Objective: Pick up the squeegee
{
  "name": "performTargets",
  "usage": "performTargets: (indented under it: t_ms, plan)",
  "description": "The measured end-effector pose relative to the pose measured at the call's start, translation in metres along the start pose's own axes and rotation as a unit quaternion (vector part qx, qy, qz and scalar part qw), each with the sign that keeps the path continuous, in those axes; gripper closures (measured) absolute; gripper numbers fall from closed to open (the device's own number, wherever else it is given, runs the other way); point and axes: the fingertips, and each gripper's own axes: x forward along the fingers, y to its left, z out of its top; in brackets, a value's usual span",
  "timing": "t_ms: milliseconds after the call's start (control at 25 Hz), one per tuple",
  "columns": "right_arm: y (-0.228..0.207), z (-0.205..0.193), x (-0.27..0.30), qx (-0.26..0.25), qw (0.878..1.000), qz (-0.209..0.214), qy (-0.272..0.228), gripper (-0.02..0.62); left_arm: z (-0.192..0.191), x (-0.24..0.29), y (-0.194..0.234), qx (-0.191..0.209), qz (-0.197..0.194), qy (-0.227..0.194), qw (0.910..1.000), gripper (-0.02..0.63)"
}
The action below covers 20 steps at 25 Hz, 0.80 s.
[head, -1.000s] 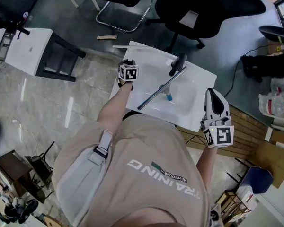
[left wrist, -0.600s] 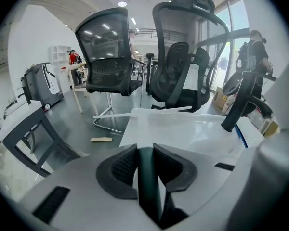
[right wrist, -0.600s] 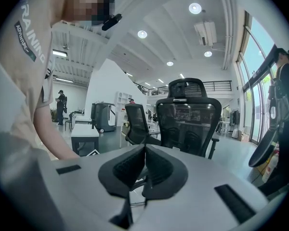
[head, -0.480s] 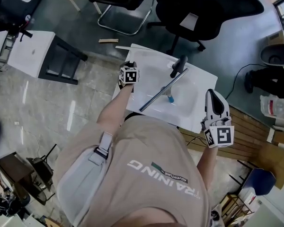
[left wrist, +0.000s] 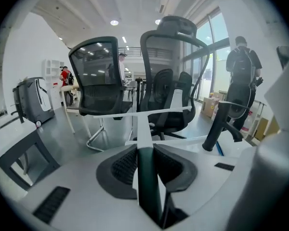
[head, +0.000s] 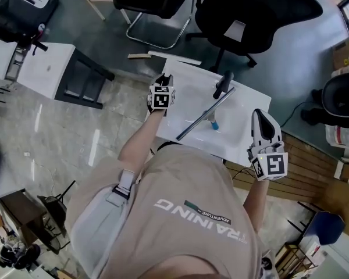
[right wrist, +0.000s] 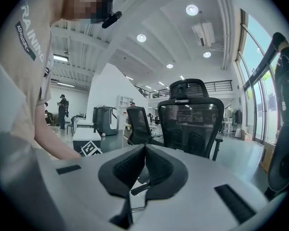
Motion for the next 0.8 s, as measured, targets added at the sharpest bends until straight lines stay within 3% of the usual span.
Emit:
performTargets:
  t_ms: [360, 800]
  plan:
    - [0.002, 0.008, -0.002, -0.001, 1.0, 0.005, -0.023, 0.563, 0.081, -0.066, -0.02, 0.007, -0.02, -0.099, 0.9948, 0.508]
    - [0.004, 0.023, -0.01, -0.019, 0.999, 0.014, -0.045, 0.563, 0.168, -0.152, -0.06, 0.063, -0.066, -0.198, 0.976, 0.508]
